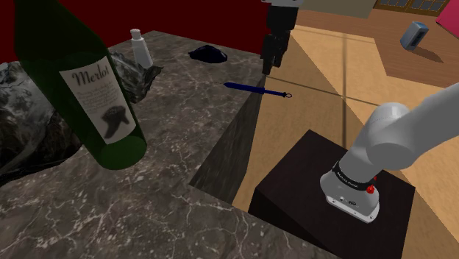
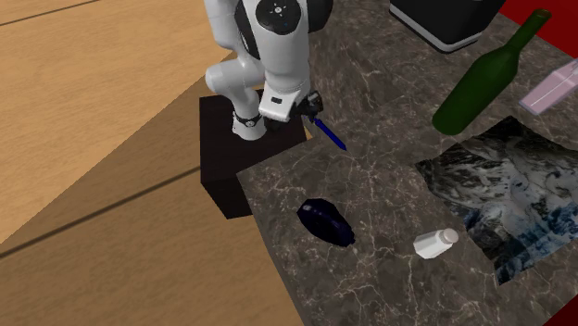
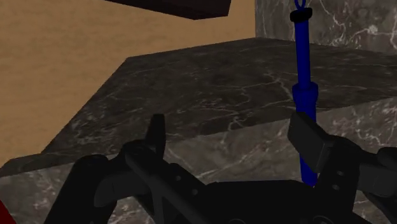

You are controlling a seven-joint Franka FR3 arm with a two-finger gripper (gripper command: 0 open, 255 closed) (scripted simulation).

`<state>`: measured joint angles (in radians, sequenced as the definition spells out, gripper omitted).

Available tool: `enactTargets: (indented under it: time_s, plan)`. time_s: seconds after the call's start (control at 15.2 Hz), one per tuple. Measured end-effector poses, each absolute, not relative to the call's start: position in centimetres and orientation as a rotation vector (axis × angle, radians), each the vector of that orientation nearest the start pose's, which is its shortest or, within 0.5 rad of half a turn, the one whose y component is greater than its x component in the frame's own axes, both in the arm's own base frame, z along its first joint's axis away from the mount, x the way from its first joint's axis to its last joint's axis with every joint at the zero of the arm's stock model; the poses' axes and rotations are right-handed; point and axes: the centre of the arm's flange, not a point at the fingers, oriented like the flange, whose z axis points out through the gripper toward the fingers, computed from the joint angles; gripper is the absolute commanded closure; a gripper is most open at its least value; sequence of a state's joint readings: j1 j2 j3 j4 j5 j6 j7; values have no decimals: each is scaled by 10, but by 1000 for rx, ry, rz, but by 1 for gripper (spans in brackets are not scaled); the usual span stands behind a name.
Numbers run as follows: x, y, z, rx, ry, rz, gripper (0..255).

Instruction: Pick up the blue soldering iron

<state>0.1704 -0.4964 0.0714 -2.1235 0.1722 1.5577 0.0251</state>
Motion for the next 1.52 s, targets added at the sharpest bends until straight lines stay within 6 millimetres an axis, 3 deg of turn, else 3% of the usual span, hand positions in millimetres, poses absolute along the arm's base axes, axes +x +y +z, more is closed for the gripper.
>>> enactTargets:
  time_s: [0.46,0.99,1.06,1.32,1.52]
  plan:
    - [389,206,608,-2955,-668,112,0]
    - [389,217,573,-2948,-704,111,0]
    - [389,216,572,-2948,-705,110,255]
    - [392,206,574,-2992,-712,78,255]
    - [389,212,574,-2974,-701,81,255]
